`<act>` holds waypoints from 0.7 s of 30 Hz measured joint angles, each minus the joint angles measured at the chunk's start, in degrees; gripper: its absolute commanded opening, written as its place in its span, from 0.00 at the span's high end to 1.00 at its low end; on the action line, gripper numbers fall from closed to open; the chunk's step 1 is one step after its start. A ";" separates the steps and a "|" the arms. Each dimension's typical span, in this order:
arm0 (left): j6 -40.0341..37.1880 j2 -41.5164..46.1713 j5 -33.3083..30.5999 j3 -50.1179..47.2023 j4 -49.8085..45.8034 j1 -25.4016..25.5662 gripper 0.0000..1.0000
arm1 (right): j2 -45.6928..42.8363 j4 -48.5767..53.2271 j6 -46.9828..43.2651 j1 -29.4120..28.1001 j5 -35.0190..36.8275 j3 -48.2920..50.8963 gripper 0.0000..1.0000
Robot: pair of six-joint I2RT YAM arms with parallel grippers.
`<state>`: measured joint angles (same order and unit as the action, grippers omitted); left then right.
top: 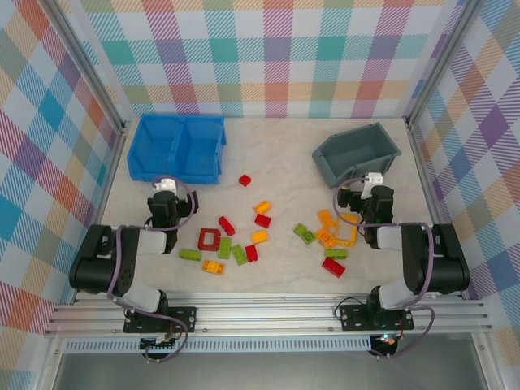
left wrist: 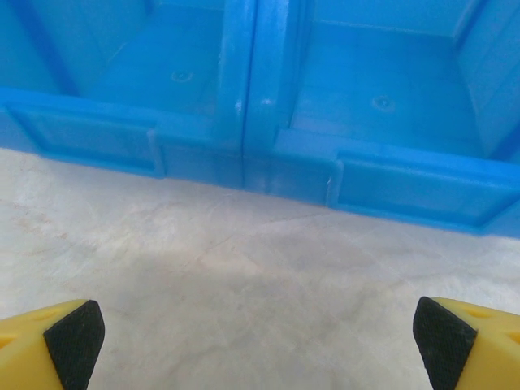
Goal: Sort the legos into containers by color
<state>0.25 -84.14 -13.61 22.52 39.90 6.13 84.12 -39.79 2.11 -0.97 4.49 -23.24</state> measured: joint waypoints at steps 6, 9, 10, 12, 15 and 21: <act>0.37 25.79 -6.82 11.63 -21.77 7.08 0.00 | -24.24 22.73 2.36 -2.36 4.68 -11.54 0.00; 6.62 28.57 -7.19 29.11 -37.20 9.18 0.00 | -28.13 36.87 9.81 -3.08 6.99 -29.00 0.00; 9.11 27.69 -5.92 34.45 -41.11 8.85 0.00 | -27.47 41.38 13.05 -2.99 7.48 -34.95 0.05; 12.96 24.70 -0.15 42.49 -47.78 6.73 0.00 | -25.59 48.02 16.35 -2.16 5.73 -42.97 0.19; 16.44 11.47 6.93 57.94 -59.89 4.39 0.09 | -18.45 60.74 20.20 -1.62 3.78 -53.05 0.21; 16.90 -18.62 14.93 76.96 -77.05 4.07 0.15 | 1.86 79.82 24.20 -0.85 2.10 -61.40 0.30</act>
<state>17.15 -102.76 1.32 99.48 -37.15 10.20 85.97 40.03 26.30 -1.83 6.59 -84.64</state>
